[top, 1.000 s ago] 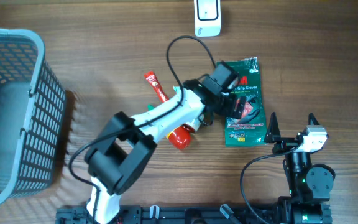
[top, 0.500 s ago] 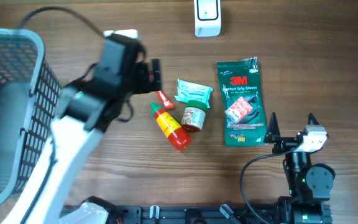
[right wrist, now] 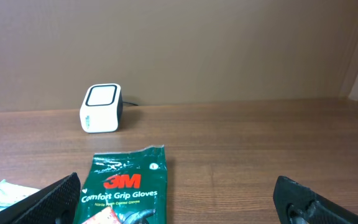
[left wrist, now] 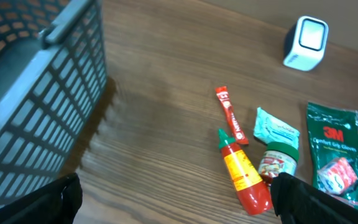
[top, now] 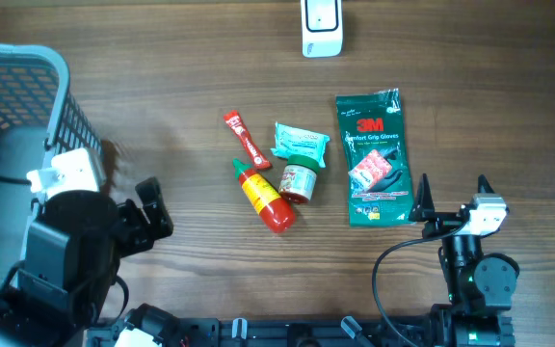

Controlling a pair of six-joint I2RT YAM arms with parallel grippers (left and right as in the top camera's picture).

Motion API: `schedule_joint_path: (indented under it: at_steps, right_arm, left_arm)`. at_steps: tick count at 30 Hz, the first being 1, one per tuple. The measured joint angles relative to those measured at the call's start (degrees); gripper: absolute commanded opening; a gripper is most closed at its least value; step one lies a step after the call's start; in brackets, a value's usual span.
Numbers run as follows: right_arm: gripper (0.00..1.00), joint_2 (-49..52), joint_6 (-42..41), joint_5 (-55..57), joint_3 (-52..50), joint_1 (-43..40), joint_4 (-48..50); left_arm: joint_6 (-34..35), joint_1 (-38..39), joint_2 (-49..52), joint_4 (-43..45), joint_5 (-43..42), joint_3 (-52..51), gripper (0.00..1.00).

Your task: Scan the item barcode

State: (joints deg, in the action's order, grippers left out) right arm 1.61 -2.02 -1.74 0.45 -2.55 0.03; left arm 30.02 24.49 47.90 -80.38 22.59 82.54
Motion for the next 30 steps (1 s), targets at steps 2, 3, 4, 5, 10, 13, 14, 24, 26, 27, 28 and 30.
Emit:
schedule_joint_path:
  at_steps: [2, 3, 4, 5, 10, 13, 14, 24, 26, 27, 28, 30]
  right_arm:
    - [1.0, 0.0, 0.0, 0.0, 0.0, 0.0, 0.0]
    - [1.0, 0.0, 0.0, 0.0, 0.0, 0.0, 0.0]
    - [1.0, 0.0, 0.0, 0.0, 0.0, 0.0, -0.02]
    - [1.0, 0.0, 0.0, 0.0, 0.0, 0.0, 0.0]
    - [1.0, 0.0, 0.0, 0.0, 0.0, 0.0, 0.0]
    - [1.0, 0.0, 0.0, 0.0, 0.0, 0.0, 0.0]
    - [1.0, 0.0, 0.0, 0.0, 0.0, 0.0, 0.0]
    - [1.0, 0.0, 0.0, 0.0, 0.0, 0.0, 0.0]
    - [1.0, 0.0, 0.0, 0.0, 0.0, 0.0, 0.0]
    - [1.0, 0.0, 0.0, 0.0, 0.0, 0.0, 0.0]
    - [1.0, 0.0, 0.0, 0.0, 0.0, 0.0, 0.0]
    - [1.0, 0.0, 0.0, 0.0, 0.0, 0.0, 0.0]
  left_arm:
    - [1.36, 0.0, -0.11, -0.55, 0.55, 0.0, 1.0]
    - [1.86, 0.0, -0.09, -0.72, 0.66, 0.0, 1.0]
    - [2.1, 0.0, -0.09, -0.9, 0.76, 0.0, 1.0]
    - [2.29, 0.0, -0.09, -1.03, 0.79, 0.0, 1.0]
    - [2.51, 0.0, -0.09, -1.09, 0.83, 0.0, 1.0]
    - [2.56, 0.0, -0.09, -1.07, 1.18, 0.0, 1.0]
    - [2.69, 0.0, -0.09, -1.09, 1.18, 0.0, 1.0]
    - [2.73, 0.0, -0.09, -1.07, 1.18, 0.0, 1.0]
    - [2.73, 0.0, -0.09, -1.07, 1.18, 0.0, 1.0]
    - [2.73, 0.0, -0.09, -1.09, 1.18, 0.0, 1.0]
    - [2.73, 0.0, -0.09, -1.09, 1.18, 0.0, 1.0]
    - [2.73, 0.0, -0.09, -1.07, 1.2, 0.0, 1.0]
